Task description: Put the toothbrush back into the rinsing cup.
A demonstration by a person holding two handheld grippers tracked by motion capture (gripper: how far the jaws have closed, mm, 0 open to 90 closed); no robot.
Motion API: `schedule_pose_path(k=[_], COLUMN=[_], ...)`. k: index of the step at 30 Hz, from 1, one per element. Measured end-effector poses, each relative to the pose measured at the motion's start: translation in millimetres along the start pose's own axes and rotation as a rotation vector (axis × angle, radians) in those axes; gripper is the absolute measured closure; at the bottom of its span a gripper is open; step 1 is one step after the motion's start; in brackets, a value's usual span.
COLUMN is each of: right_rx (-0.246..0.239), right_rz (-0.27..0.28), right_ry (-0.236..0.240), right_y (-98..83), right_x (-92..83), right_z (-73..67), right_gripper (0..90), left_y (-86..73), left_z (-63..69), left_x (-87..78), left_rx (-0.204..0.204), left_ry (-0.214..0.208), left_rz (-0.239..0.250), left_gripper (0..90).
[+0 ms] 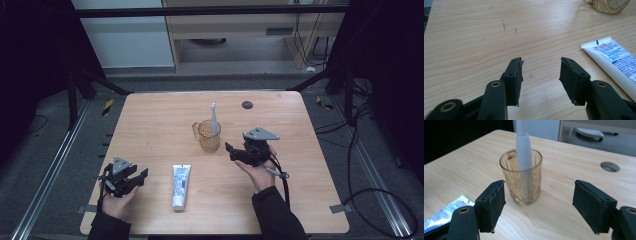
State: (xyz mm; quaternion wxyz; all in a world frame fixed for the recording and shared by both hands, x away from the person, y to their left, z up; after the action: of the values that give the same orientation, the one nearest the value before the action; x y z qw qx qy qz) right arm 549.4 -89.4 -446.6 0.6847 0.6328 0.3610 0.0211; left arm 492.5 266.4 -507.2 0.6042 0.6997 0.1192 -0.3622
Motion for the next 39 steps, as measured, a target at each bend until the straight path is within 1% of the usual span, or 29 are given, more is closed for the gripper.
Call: schedule_pose_path(k=[6, 11, 14, 18, 19, 21, 25, 28, 31, 37, 39], right_rx=[-0.004, 0.005, 0.013, 0.021, 0.027, 0.023, 0.024, 0.019, 0.018, 0.026, 0.025], right_rz=[-0.027, -0.062, -0.076, -0.097, -0.101, -0.114, -0.137, -0.144, -0.149, -0.155, -0.156], right_ry=[-0.021, -0.047, -0.064, -0.08, -0.081, -0.086, -0.093, -0.097, -0.098, -0.115, -0.127], right_y=[-17.6, -36.7, -46.9, -59.2, -61.4, -67.6, -78.2, -82.7, -86.0, -92.9, -96.4], right_x=[-22.3, -37.4, -44.5, -50.7, -51.3, -52.5, -54.1, -56.1, -58.2, -63.1, -65.0], right_z=[20.7, 37.7, 47.6, 58.3, 59.2, 61.8, 64.7, 65.8, 66.4, 69.8, 72.8], right_gripper=[27.6, 29.6, 30.4, 32.2, 32.4, 32.9, 33.7, 34.7, 34.8, 34.4, 33.5], left_y=[-0.3, -0.5, -1.1, -1.8, -2.2, -3.0, -2.0, -0.1, 1.3, 4.7, 4.9], left_z=[6.3, 13.1, 17.8, 25.0, 27.0, 30.7, 39.3, 46.8, 54.9, 74.8, 82.8], left_x=[-0.4, -0.7, -0.2, 0.1, 0.0, -0.2, -1.7, -3.3, -4.1, -6.2, -6.1], left_rx=[0.025, 0.03, 0.029, 0.039, 0.043, 0.053, 0.063, 0.068, 0.074, 0.081, 0.08], left_ry=[-0.014, -0.033, -0.053, -0.083, -0.09, -0.097, -0.123, -0.144, -0.166, -0.217, -0.241], left_rz=[-0.008, -0.017, -0.025, -0.035, -0.039, -0.05, -0.048, -0.042, -0.048, -0.05, -0.056], left_gripper=[59.9, 64.5, 66.8, 73.8, 75.0, 77.4, 82.6, 85.8, 89.2, 89.8, 89.8])
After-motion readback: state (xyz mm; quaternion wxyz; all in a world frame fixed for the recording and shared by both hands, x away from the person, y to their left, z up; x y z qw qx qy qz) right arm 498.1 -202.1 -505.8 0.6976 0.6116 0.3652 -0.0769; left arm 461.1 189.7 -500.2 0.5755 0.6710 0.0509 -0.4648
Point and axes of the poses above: each handheld gripper's, and its own axes: x roughly forward along the jaws, y roughly out of its top, z roughly to its right, the point moved 7 cm from there along x, roughly forward along the jaws, and after that the axes turned 2 degrees about -z, right-handed, at the moved point
